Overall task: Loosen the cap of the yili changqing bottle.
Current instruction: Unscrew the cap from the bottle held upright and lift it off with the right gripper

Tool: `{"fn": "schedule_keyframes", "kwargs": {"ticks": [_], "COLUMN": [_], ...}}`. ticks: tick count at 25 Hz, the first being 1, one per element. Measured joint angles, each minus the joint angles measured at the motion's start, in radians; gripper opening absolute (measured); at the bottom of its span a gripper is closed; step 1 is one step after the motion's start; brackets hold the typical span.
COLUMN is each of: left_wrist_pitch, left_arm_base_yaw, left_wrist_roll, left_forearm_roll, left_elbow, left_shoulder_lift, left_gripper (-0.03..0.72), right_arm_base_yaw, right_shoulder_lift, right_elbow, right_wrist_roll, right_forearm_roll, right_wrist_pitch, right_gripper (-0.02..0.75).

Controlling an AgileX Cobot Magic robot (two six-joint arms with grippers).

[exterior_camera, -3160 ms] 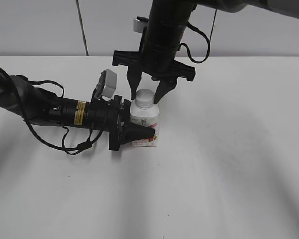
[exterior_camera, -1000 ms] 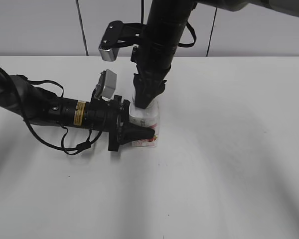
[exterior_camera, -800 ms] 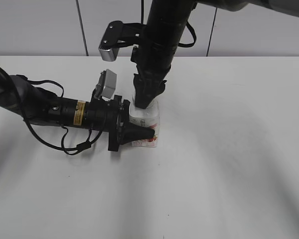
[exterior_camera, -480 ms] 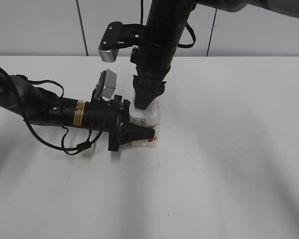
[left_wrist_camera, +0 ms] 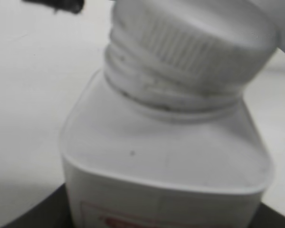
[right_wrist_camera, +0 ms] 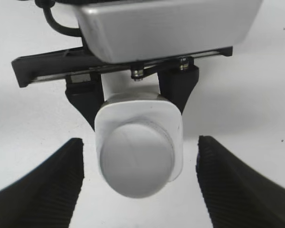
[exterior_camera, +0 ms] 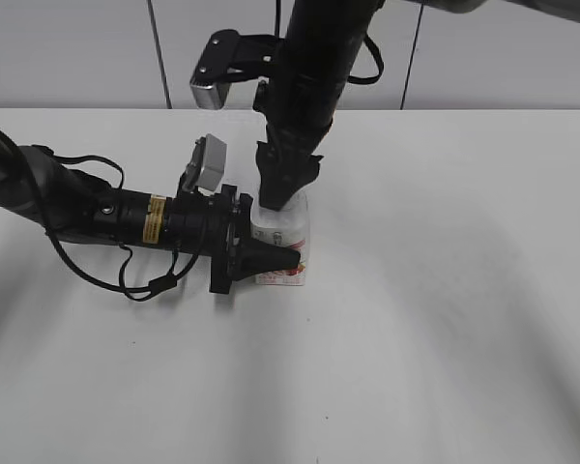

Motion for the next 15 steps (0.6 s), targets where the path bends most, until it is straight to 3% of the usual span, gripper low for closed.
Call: {"fn": "schedule_keyframes", "kwargs": {"ticks": [8,15], "left_wrist_pitch": [0.0,0.001], "left_arm_base_yaw": [0.0,0.0], "left_wrist_roll": [0.0,-0.011], "left_forearm_roll": [0.0,0.0], "left_elbow": [0.0,0.0], "left_shoulder_lift": [0.0,0.0], "left_gripper": [0.386,0.385], "right_arm_base_yaw": [0.0,0.0], "right_shoulder_lift": [-0.039,-0.097], "right_elbow": [0.0,-0.014], "right_wrist_roll": [0.07,0.42], "right_forearm_roll": [-0.001,-0.003], "right_wrist_pitch": [0.0,0.0], "right_gripper": [0.585,0.585]}}
